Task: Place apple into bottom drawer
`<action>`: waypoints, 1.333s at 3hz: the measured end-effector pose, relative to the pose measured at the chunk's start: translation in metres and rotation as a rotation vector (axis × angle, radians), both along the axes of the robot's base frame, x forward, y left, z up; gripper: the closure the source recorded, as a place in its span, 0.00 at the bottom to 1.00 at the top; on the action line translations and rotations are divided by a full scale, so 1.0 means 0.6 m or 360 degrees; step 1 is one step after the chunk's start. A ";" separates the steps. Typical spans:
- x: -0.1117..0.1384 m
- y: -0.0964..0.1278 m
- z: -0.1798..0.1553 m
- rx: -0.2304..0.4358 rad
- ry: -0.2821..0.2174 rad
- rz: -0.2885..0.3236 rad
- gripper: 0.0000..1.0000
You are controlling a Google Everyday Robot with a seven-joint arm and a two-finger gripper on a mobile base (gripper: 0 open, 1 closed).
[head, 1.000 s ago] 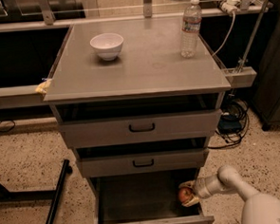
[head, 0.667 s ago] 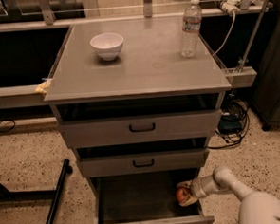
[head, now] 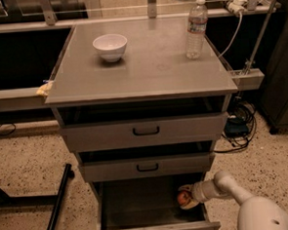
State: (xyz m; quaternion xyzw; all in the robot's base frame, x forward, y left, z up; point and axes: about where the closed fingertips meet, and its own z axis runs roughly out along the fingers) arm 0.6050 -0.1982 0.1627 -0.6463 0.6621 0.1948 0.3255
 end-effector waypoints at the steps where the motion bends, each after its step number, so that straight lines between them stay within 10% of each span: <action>1: 0.010 0.008 -0.017 0.0042 0.0002 -0.0033 1.00; 4: 0.021 0.084 -0.036 0.0149 0.0067 0.0017 1.00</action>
Offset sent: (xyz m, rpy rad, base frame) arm 0.0220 0.0231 -0.0299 0.0818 0.0193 -0.0288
